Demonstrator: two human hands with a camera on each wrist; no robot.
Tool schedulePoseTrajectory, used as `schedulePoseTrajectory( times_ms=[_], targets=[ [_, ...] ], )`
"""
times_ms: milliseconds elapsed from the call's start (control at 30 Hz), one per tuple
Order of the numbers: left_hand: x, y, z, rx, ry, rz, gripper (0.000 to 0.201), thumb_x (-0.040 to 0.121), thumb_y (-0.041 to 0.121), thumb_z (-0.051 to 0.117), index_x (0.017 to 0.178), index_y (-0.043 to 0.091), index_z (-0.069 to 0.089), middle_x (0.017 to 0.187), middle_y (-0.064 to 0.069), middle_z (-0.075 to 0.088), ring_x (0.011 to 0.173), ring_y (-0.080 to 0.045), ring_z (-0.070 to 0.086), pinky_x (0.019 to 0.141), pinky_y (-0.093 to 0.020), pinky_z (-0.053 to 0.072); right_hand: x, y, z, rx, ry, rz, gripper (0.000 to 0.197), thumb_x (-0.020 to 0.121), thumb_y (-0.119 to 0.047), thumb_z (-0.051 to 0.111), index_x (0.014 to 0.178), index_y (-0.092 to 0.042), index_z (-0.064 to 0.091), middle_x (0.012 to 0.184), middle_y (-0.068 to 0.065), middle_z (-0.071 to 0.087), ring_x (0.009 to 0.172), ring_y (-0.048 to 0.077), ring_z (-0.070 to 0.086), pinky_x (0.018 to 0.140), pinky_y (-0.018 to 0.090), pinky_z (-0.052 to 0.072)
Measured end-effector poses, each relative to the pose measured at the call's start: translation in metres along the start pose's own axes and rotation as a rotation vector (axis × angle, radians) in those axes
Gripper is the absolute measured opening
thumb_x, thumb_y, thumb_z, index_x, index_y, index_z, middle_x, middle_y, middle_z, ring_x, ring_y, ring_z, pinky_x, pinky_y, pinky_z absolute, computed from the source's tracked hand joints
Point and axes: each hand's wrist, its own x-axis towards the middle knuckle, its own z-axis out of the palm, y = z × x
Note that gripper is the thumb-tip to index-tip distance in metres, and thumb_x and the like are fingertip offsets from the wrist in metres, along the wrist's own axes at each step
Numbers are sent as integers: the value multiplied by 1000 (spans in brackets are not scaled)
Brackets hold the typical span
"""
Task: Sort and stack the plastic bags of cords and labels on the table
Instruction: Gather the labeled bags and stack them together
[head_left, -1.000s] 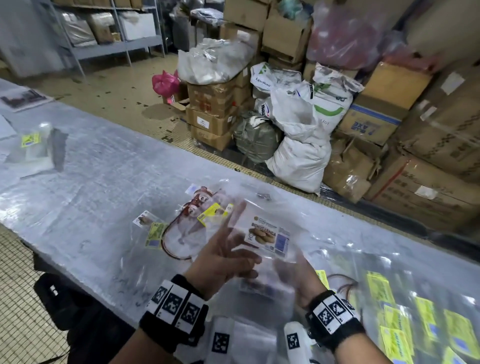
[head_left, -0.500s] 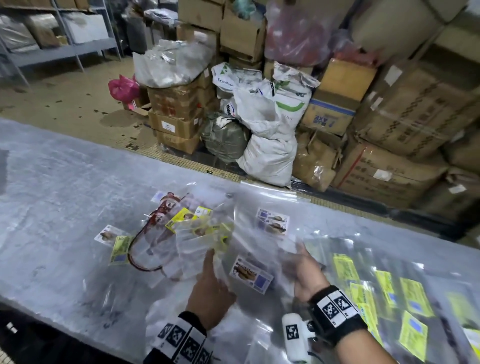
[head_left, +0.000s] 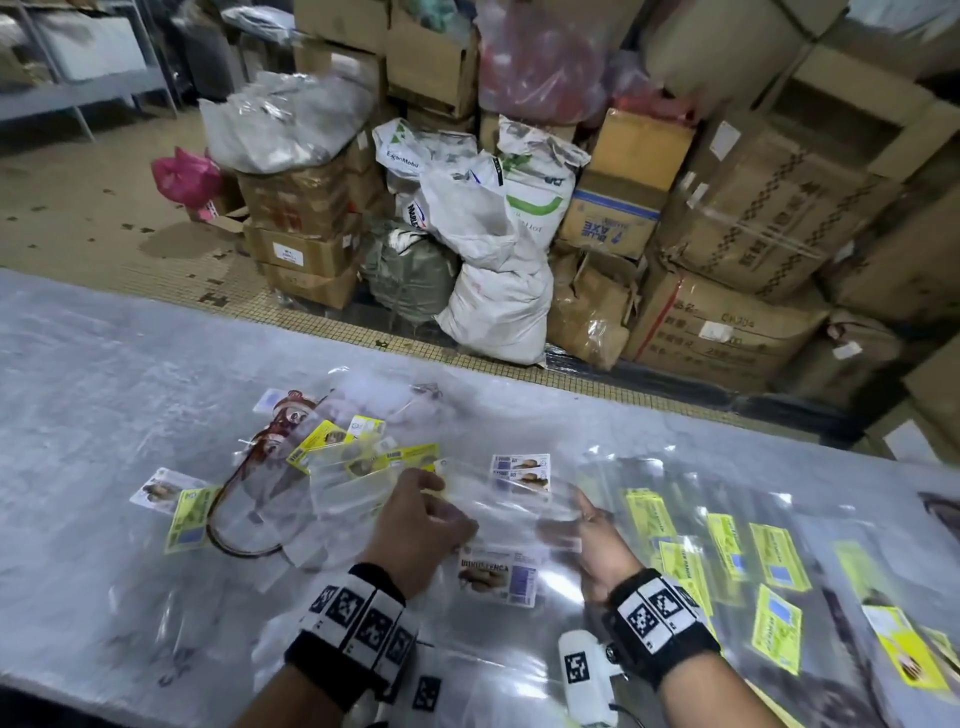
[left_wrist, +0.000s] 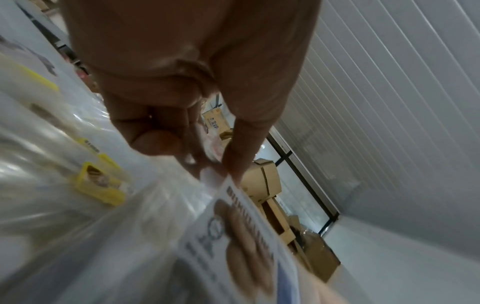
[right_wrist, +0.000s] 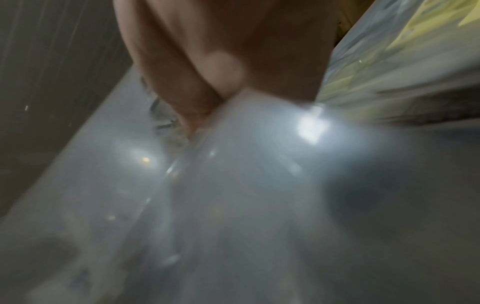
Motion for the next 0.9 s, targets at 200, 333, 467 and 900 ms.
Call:
schedulePoseTrajectory(
  times_ms=[200,333,467,900],
  targets=[
    [16,28,-4,-135,-288,-191,67,72,-13,70,130,10,47,107,-5,72,53,-8,61,41,-18,40,2,0,-13,45,101,34,59,97,10,39,142,-28,42,89,7,70,57,14,60,47,23,45],
    [23,45,7,-164,-392,-140,68,81,-19,56,142,7,42,131,5,63,50,-5,56,39,-15,36,-12,-9,-10,-4,67,-26,44,100,3,45,139,-17,47,114,12,67,105,33,63,81,44,54],
    [20,71,23,-512,-528,-63,64,82,-24,45,140,2,40,137,1,59,48,-4,55,39,-15,41,-8,-2,-14,2,68,-17,52,93,-11,55,144,-11,44,131,21,63,118,41,61,105,60,45],
    [35,8,36,415,-128,33,86,75,13,73,150,29,34,142,-12,35,124,-27,43,105,-40,40,-15,-3,-27,229,-12,-102,80,87,20,48,135,-44,43,133,15,58,102,26,69,91,44,51]
  ],
)
